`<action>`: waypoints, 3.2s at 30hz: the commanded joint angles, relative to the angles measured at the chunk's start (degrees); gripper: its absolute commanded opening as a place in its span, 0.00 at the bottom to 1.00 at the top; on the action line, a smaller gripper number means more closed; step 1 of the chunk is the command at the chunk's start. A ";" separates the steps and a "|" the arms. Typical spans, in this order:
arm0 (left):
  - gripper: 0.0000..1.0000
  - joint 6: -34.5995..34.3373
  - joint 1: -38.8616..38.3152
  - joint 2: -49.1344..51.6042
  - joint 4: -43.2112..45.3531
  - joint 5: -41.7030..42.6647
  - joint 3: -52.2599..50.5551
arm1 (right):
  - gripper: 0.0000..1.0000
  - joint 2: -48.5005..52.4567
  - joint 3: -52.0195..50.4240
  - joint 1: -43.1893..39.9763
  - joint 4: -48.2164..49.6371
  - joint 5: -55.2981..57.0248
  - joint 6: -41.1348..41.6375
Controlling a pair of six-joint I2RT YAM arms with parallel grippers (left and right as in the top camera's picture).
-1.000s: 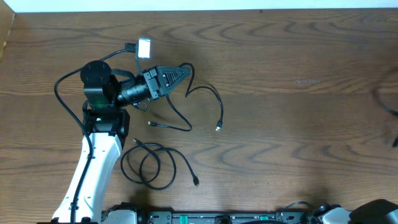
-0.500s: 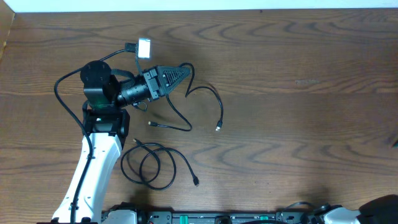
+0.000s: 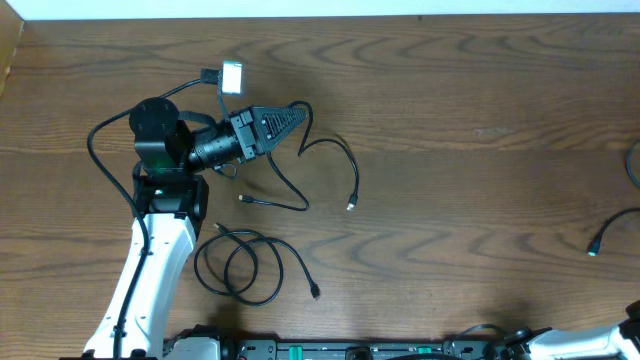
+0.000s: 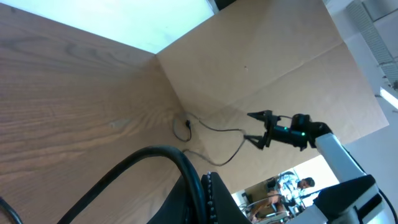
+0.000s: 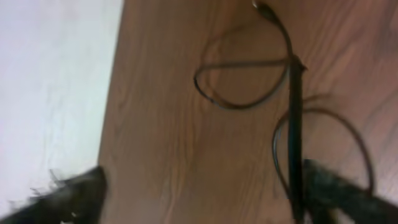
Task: Untangle cables
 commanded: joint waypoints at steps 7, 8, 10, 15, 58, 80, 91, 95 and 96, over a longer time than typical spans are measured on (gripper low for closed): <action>0.08 0.81 -0.13 -1.11 0.17 1.16 0.50 | 0.99 1.73 -0.13 -0.37 -2.10 -1.77 0.17; 0.07 0.81 -0.13 -1.11 0.17 1.16 0.50 | 0.99 1.73 -0.13 -0.37 -2.32 -1.90 0.17; 0.07 0.81 -0.13 -1.11 0.17 1.16 0.50 | 0.99 1.73 -0.13 -0.35 -3.08 -2.01 0.13; 0.07 0.96 -0.15 -1.11 0.20 2.97 0.50 | 0.99 1.73 -0.13 0.48 -4.31 -11.37 -10.12; 0.07 3.80 -16.90 -2.08 9.94 11.96 0.50 | 0.99 1.73 -0.13 76.13 -31.56 -25.68 -90.42; 0.08 3.80 -16.76 -2.05 10.32 9.66 0.50 | 0.01 1.73 -0.13 83.54 -29.79 -30.23 -91.08; 0.61 3.78 -16.76 -2.05 10.12 9.70 0.50 | 0.01 -0.26 0.31 78.44 -16.11 -13.16 -56.17; 0.77 3.80 -16.76 -2.05 10.12 9.70 0.50 | 0.01 -2.99 0.90 73.83 -8.66 5.86 -36.33; 0.85 3.80 -16.76 -2.05 10.12 9.70 0.50 | 0.01 -3.91 1.14 72.72 -7.93 8.85 -34.75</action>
